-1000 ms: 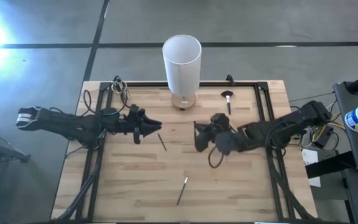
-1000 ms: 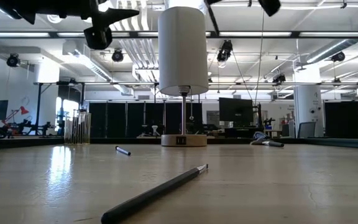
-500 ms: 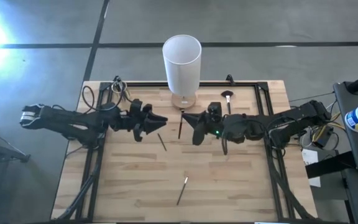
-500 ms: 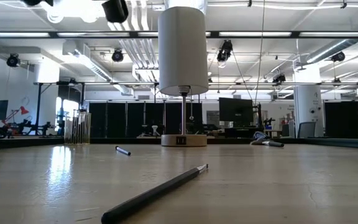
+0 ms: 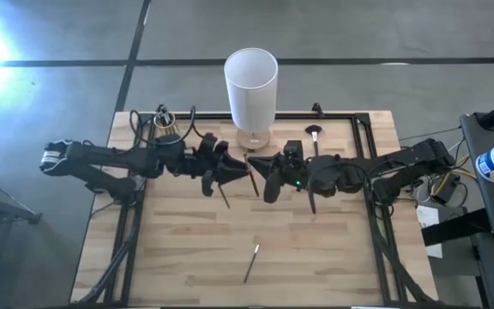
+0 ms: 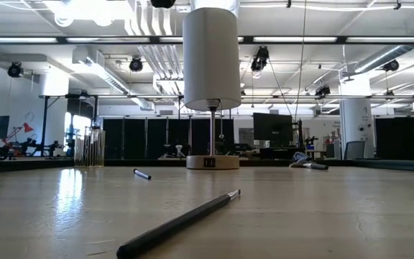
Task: Pick & Place Makeup Brushes
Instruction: Put the eyeshadow brush into the makeup holder
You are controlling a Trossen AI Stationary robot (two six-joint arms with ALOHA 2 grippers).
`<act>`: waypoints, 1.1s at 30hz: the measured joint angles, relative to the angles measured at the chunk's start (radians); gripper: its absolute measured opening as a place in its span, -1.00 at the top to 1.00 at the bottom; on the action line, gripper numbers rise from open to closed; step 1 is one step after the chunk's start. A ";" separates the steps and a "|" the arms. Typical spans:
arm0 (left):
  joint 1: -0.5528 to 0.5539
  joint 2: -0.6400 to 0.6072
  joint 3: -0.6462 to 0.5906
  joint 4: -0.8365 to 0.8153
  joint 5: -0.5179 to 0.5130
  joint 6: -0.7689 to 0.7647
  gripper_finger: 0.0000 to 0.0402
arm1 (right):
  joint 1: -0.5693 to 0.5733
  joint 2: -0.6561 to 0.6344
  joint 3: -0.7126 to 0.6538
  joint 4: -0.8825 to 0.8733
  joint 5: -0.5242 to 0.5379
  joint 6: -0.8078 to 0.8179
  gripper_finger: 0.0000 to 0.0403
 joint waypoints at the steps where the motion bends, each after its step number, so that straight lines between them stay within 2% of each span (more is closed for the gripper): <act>1: 0.001 0.003 0.005 0.002 0.000 0.005 0.42 | 0.000 0.000 0.000 0.000 0.000 0.000 0.96; 8: 0.022 0.020 0.007 0.004 0.000 -0.001 0.43 | 0.000 0.000 0.000 0.001 -0.019 -0.003 0.96; 11: 0.021 0.022 0.007 -0.022 0.051 0.014 0.53 | 0.000 0.000 0.000 -0.006 -0.029 -0.021 0.96; 17: 0.021 -0.034 0.006 -0.261 0.052 0.124 0.90 | 0.014 -0.020 0.000 -0.154 -0.031 -0.008 0.96; 20: 0.021 -0.064 -0.004 -0.369 0.029 0.152 0.98 | 0.016 -0.024 0.000 -0.292 -0.070 0.055 0.96; 25: 0.015 -0.142 -0.122 -0.374 0.021 0.142 1.00 | 0.015 0.014 -0.005 -0.501 -0.146 0.144 0.96; 30: -0.001 -0.231 -0.301 -0.376 -0.016 0.039 1.00 | -0.002 0.096 -0.006 -0.532 -0.294 0.148 0.93; 33: -0.034 -0.258 -0.395 -0.387 -0.054 -0.070 1.00 | -0.006 0.136 -0.006 -0.539 -0.311 0.151 0.86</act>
